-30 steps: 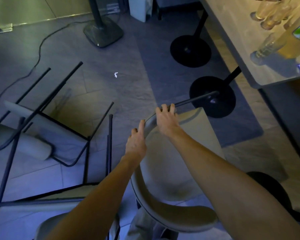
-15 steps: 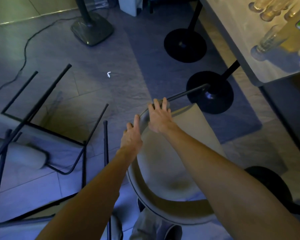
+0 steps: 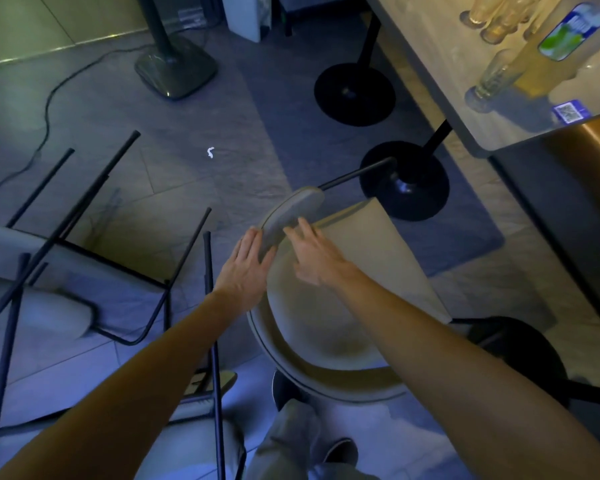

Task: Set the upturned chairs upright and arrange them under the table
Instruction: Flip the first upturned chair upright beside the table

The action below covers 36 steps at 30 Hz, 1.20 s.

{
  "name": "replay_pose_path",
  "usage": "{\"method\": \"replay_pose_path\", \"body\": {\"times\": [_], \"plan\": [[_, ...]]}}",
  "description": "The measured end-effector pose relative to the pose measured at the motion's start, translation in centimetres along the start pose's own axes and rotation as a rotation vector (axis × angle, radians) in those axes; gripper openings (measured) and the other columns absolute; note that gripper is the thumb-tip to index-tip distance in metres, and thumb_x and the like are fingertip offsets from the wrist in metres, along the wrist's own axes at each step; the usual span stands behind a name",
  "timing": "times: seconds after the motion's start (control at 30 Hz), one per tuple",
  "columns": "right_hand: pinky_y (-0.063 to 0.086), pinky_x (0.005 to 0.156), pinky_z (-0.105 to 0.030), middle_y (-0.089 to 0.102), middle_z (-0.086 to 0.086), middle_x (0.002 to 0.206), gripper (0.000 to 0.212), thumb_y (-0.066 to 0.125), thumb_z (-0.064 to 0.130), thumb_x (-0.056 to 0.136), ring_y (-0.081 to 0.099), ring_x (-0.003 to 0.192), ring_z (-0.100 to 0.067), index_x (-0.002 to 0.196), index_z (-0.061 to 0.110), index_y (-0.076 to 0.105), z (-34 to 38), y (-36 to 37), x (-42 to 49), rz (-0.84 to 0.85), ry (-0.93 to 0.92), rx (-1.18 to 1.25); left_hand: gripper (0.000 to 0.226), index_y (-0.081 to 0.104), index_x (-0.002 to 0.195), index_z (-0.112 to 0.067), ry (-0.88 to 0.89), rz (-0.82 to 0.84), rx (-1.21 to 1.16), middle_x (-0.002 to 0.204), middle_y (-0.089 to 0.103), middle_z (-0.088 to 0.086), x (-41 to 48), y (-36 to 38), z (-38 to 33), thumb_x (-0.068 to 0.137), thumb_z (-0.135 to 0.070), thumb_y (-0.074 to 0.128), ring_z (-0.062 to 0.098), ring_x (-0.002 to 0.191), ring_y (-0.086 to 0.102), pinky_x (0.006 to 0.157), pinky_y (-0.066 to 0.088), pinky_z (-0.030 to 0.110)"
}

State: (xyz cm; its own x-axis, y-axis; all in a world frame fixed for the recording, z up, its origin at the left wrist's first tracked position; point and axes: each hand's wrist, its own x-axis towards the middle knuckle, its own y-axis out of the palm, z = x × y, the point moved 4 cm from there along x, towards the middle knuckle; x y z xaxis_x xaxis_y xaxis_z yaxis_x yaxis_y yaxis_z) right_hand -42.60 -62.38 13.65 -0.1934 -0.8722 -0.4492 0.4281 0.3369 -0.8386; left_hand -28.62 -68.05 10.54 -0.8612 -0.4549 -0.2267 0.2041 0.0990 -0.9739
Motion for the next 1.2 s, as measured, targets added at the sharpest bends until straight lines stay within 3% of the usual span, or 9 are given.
{"method": "replay_pose_path", "body": {"times": [0.1,0.2,0.3,0.4,0.53,0.73,0.83,1.07,1.2], "plan": [[0.034,0.112,-0.048,0.012,-0.018,0.160,0.069,0.053,0.028,0.093,0.027,0.142,-0.039,0.152,0.014,0.021,0.3,1.0,-3.7,0.058,-0.015,0.043,0.046,0.055,0.132,-0.012,0.223,0.041,0.007,0.144,0.042,0.027,-2.5,-0.5,-1.7,0.091,-0.032,0.048,0.045,0.144,0.024,0.114,0.029,0.055],[0.030,0.114,-0.047,0.022,-0.015,0.158,0.066,0.049,0.036,0.095,0.027,0.143,-0.035,0.152,0.015,0.023,0.6,3.0,-7.3,0.133,-0.010,0.042,0.051,0.060,0.128,-0.016,0.389,0.090,-0.074,0.141,0.047,0.020,-5.6,-0.6,-4.3,0.090,-0.045,0.042,0.041,0.140,0.034,0.109,0.038,0.053],[0.032,0.113,-0.044,0.030,-0.016,0.154,0.062,0.047,0.034,0.095,0.033,0.141,-0.033,0.150,0.012,0.028,0.8,5.1,-11.2,0.185,-0.010,0.068,0.068,0.053,0.138,-0.018,0.437,0.210,-0.026,0.146,0.043,0.015,-8.6,0.1,-6.5,0.089,-0.064,0.042,0.035,0.142,0.029,0.116,0.029,0.049],[0.041,0.103,-0.042,0.046,-0.019,0.142,0.052,0.049,0.035,0.095,0.047,0.128,-0.036,0.138,0.007,0.042,1.0,8.1,-15.6,0.248,0.019,0.108,0.085,0.053,0.137,-0.017,0.484,0.255,0.066,0.139,0.053,0.007,-11.2,1.4,-8.2,0.081,-0.078,0.039,0.028,0.133,0.043,0.115,0.019,0.044],[0.049,0.086,-0.041,0.061,-0.015,0.121,0.048,0.062,0.034,0.084,0.060,0.109,-0.036,0.124,0.010,0.048,1.3,12.4,-20.0,0.259,0.037,0.010,0.068,0.046,0.142,-0.022,0.466,0.210,0.174,0.132,0.056,0.002,-12.2,2.1,-9.3,0.091,-0.067,0.041,0.024,0.127,0.045,0.115,0.017,0.041],[0.040,0.097,-0.042,0.059,-0.018,0.125,0.054,0.061,0.004,0.083,0.054,0.117,-0.036,0.132,0.010,0.040,-0.4,15.5,-21.9,0.092,0.166,-0.199,0.058,0.044,0.142,-0.025,0.423,0.220,0.297,0.127,0.055,0.012,-12.0,2.7,-9.6,0.096,-0.060,0.040,0.035,0.126,0.043,0.118,0.017,0.047],[0.037,0.097,-0.039,0.060,-0.016,0.123,0.050,0.056,0.000,0.083,0.054,0.116,-0.034,0.130,0.012,0.043,-1.8,15.9,-22.0,0.043,0.199,-0.208,0.055,0.058,0.126,-0.018,0.368,0.171,0.395,0.110,0.063,0.014,-12.3,3.7,-9.8,0.091,-0.061,0.048,0.039,0.111,0.055,0.114,0.029,0.054],[0.035,0.094,-0.038,0.063,-0.011,0.118,0.046,0.053,-0.004,0.081,0.055,0.113,-0.032,0.123,0.016,0.050,-3.2,15.5,-20.8,0.040,0.132,-0.152,0.058,0.063,0.114,-0.013,0.345,0.121,0.402,0.100,0.064,0.014,-11.8,3.9,-10.3,0.082,-0.061,0.060,0.037,0.097,0.059,0.107,0.037,0.055],[0.035,0.094,-0.039,0.062,-0.010,0.118,0.054,0.055,-0.006,0.077,0.054,0.112,-0.032,0.124,0.018,0.049,-5.4,14.1,-19.6,0.064,0.110,-0.146,0.057,0.056,0.125,-0.014,0.329,0.136,0.367,0.114,0.061,0.016,-9.7,3.5,-11.2,0.090,-0.058,0.047,0.039,0.110,0.054,0.113,0.027,0.057]]}}
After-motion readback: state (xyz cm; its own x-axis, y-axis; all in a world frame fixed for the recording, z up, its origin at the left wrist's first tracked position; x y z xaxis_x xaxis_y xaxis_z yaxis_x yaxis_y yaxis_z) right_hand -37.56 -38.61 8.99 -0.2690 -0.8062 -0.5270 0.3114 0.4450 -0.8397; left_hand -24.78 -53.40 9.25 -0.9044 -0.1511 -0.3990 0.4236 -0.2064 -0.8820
